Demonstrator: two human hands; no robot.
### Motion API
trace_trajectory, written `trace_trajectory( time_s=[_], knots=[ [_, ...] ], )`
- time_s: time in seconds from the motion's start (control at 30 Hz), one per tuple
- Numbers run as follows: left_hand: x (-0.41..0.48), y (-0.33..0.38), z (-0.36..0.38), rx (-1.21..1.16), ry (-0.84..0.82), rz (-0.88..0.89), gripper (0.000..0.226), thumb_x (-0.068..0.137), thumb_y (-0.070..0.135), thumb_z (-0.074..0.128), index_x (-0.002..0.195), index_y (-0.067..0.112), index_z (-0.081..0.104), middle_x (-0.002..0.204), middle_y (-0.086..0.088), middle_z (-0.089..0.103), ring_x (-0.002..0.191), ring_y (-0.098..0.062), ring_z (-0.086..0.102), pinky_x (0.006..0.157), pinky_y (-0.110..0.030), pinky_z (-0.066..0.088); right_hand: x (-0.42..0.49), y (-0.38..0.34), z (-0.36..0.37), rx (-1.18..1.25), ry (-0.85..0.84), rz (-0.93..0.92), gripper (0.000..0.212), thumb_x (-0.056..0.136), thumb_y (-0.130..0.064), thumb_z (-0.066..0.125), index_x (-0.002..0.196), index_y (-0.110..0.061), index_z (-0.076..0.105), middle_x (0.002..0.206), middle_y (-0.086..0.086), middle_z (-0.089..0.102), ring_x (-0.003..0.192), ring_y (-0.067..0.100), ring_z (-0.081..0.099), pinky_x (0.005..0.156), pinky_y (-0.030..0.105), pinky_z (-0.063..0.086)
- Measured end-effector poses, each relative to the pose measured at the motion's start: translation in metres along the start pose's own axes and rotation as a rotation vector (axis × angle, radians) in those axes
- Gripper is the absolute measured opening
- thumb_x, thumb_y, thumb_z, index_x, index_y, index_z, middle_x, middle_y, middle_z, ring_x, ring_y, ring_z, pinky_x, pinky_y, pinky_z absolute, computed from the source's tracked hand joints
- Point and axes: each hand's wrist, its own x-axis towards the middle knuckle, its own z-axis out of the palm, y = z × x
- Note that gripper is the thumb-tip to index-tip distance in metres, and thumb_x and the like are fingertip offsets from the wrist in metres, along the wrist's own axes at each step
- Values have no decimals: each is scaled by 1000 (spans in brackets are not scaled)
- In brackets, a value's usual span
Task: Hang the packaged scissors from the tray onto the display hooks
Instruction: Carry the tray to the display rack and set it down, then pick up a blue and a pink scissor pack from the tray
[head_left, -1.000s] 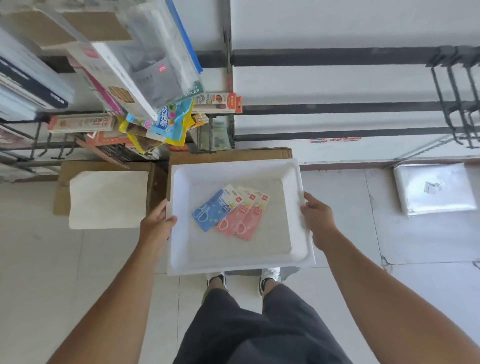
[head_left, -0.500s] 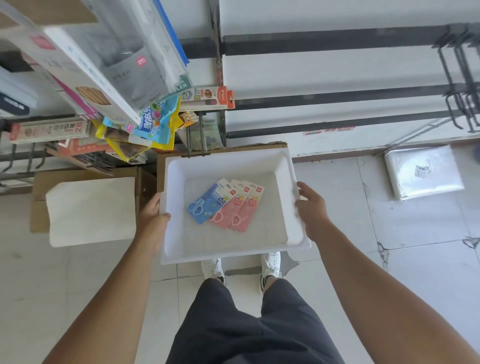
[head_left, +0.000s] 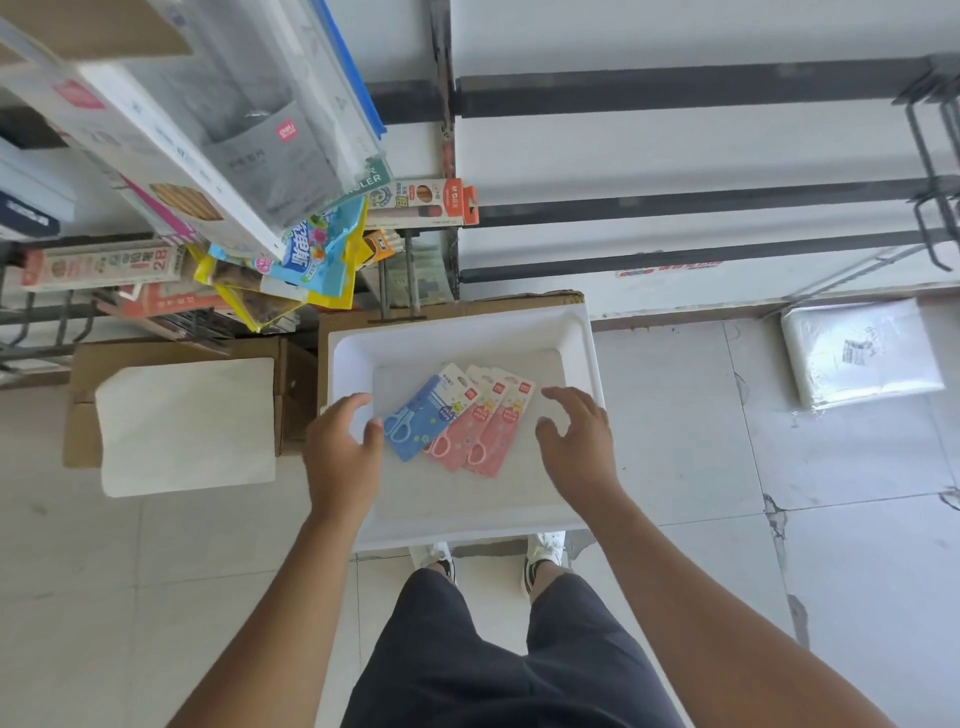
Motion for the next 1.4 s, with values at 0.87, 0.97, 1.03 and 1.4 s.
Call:
trace_trajectory(
  time_s=[0.87,0.97,1.03,1.4],
  knots=[
    [77,-49,109,331,-419,-81,21,83,26,76,101,23,67,115,-4,62,108,-30,61,82,-37,41,46,3,114,77,-64,399,36,94,-20,48,128,-13,58,124,9,57,111,31,60,93,45,54],
    [72,-49,110,250,-414,-100,19,88,25,70,104,22,59,109,-2,66,107,-29,63,81,-35,36,48,0,118,98,-57,416,28,93,-18,46,115,-12,62,118,9,60,106,31,61,89,45,56],
    [72,-49,108,270,-477,-108,62,80,43,76,133,26,47,114,-2,63,110,-29,62,88,-41,40,50,0,119,110,-60,428,27,91,-20,44,110,-13,63,114,9,63,103,31,63,87,46,58],
    [54,-49,85,-68,-421,-178,21,79,17,78,95,10,67,90,-11,72,81,-34,71,60,-33,51,57,10,125,191,-83,453,47,85,-31,31,109,-20,70,115,4,70,100,27,68,85,44,60]
  ],
)
